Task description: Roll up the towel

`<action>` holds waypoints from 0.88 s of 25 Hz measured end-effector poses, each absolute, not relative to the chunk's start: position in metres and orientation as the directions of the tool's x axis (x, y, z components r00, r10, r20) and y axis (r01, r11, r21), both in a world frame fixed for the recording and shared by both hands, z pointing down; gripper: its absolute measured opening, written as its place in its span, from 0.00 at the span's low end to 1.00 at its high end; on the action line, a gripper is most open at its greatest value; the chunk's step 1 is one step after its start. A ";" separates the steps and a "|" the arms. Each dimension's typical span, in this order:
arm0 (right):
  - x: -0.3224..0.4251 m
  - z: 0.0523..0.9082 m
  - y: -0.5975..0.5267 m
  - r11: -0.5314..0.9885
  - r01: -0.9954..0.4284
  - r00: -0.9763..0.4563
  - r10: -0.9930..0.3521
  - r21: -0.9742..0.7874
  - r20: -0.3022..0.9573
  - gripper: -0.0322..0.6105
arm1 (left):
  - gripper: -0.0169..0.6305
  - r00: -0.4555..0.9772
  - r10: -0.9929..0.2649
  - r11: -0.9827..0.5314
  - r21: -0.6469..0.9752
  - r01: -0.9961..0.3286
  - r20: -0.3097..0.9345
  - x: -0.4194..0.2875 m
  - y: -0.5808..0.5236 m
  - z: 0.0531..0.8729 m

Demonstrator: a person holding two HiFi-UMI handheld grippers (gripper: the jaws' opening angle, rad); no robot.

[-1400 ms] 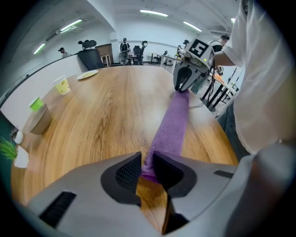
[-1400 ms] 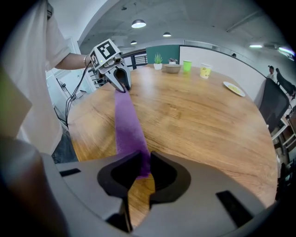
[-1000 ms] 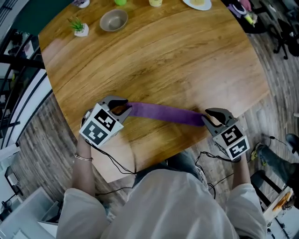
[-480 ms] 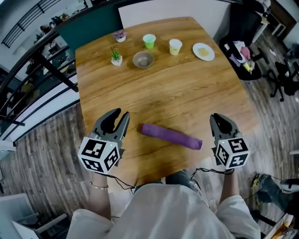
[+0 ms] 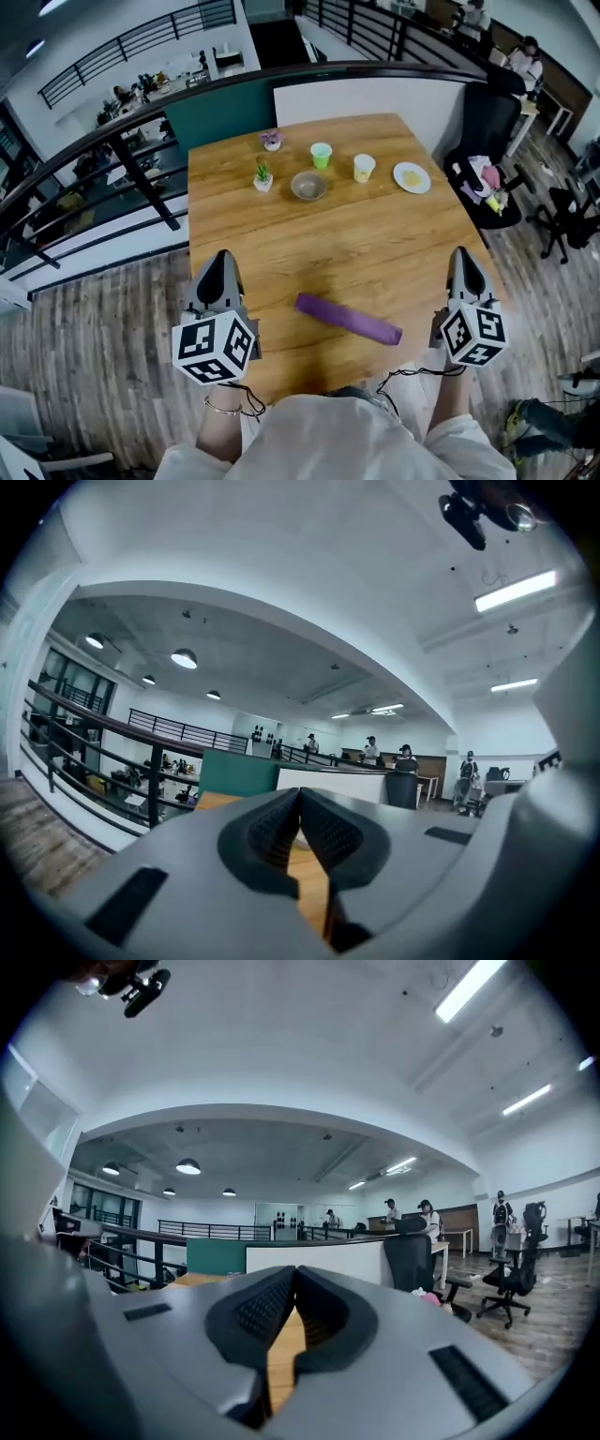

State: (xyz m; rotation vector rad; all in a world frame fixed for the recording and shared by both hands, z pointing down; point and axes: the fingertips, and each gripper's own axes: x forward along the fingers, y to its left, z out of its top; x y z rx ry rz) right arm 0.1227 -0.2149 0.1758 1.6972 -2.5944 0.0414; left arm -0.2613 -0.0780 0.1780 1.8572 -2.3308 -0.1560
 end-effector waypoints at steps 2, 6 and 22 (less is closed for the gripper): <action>0.124 0.175 -0.209 0.397 -0.918 -0.397 -0.917 0.010 0.046 0.05 | 0.03 -0.238 -0.969 0.245 0.164 -0.955 0.064 -0.264 -0.071 0.178; 0.128 0.179 -0.201 0.391 -0.920 -0.389 -0.920 0.018 0.052 0.05 | 0.03 -0.225 -0.972 0.234 0.170 -0.957 0.070 -0.265 -0.067 0.179; 0.154 0.195 -0.191 0.323 -0.944 -0.316 -0.944 0.072 0.098 0.05 | 0.03 -0.178 -0.981 0.186 0.119 -0.975 0.075 -0.253 -0.077 0.181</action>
